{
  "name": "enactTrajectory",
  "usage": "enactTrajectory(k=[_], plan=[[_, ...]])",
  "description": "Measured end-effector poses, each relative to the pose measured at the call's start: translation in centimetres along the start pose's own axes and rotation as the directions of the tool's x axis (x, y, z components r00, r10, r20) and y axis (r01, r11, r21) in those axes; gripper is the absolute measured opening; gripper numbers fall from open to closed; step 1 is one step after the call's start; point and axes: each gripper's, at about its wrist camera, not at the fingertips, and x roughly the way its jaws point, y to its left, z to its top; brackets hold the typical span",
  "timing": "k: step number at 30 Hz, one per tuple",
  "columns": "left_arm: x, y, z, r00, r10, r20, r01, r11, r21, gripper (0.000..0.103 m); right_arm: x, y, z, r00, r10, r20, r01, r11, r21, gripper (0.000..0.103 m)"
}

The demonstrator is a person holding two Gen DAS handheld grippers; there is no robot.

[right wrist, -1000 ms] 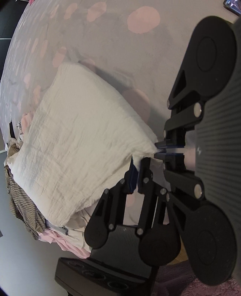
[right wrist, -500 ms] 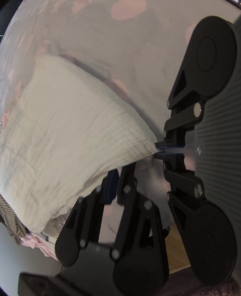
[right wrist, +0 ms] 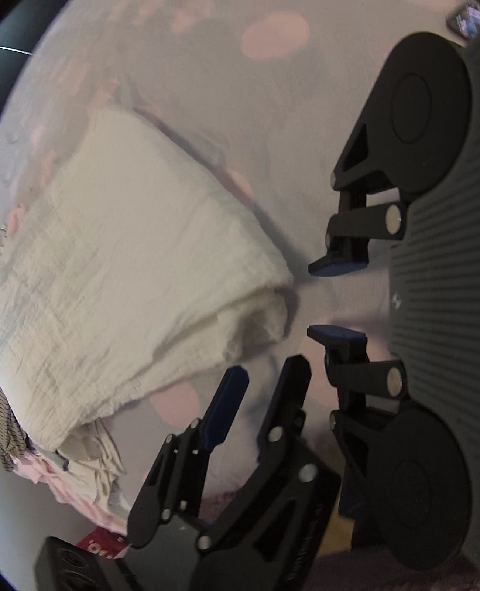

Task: Fold clothes

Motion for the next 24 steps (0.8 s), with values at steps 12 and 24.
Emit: enactTrajectory(k=[12, 24], plan=[[2.7, -0.6, 1.3, 0.999, 0.022, 0.048, -0.015, 0.989, -0.149, 0.047, 0.0, -2.4, -0.6, 0.996, -0.080, -0.028, 0.080, 0.997, 0.021, 0.039], [4.9, -0.7, 2.8, 0.994, 0.110, 0.016, -0.106, 0.982, -0.154, 0.020, 1.5, -3.1, -0.4, 0.995, -0.082, -0.061, 0.083, 0.996, 0.027, 0.040]])
